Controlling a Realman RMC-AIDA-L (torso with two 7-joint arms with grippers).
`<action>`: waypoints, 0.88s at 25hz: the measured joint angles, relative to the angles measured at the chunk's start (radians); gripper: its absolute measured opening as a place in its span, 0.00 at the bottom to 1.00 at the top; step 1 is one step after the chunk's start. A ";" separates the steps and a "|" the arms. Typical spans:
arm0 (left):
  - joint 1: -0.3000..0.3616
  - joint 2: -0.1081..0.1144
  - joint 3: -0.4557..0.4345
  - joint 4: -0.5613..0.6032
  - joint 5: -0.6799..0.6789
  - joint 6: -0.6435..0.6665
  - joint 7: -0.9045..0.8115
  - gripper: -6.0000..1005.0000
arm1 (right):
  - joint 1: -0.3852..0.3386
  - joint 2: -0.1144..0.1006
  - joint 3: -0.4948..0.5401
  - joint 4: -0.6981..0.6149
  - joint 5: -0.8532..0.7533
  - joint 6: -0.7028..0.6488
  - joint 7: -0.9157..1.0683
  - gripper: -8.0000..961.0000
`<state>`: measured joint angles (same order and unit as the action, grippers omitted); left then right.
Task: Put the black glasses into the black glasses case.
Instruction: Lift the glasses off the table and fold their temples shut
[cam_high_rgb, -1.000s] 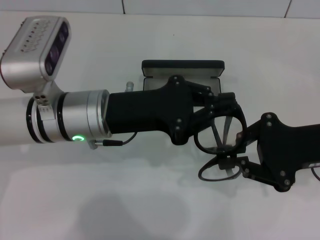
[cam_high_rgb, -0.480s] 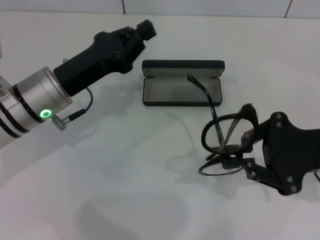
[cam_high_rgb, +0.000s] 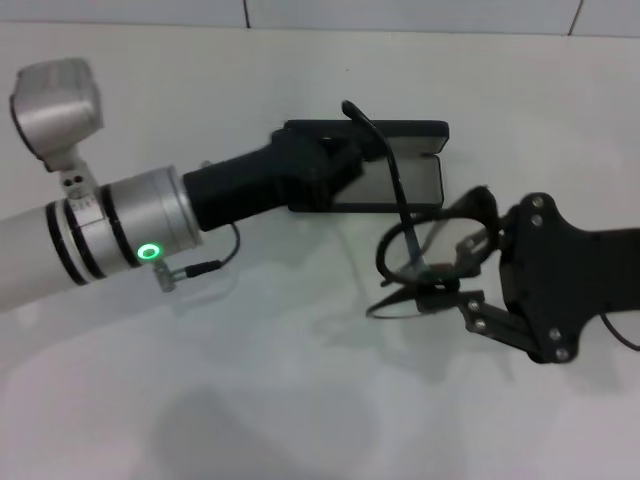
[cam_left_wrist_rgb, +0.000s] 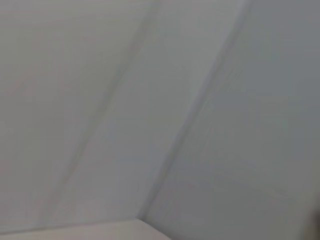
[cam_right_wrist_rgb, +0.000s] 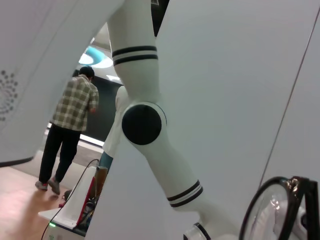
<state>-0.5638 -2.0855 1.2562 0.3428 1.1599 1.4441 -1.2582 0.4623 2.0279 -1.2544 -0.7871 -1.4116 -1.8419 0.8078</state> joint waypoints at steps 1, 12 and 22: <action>-0.006 0.001 0.013 0.000 0.000 0.024 0.000 0.06 | 0.008 0.000 -0.001 0.006 0.000 0.006 0.000 0.11; -0.025 0.002 0.014 0.002 -0.008 0.177 0.008 0.06 | 0.057 -0.001 -0.044 0.066 -0.006 0.068 -0.004 0.11; -0.026 0.004 0.022 0.023 0.009 0.289 0.047 0.06 | 0.057 -0.002 -0.043 0.091 0.001 0.094 -0.013 0.11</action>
<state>-0.5897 -2.0814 1.2785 0.3654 1.1686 1.7328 -1.2113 0.5189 2.0259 -1.2970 -0.6961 -1.4106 -1.7480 0.7947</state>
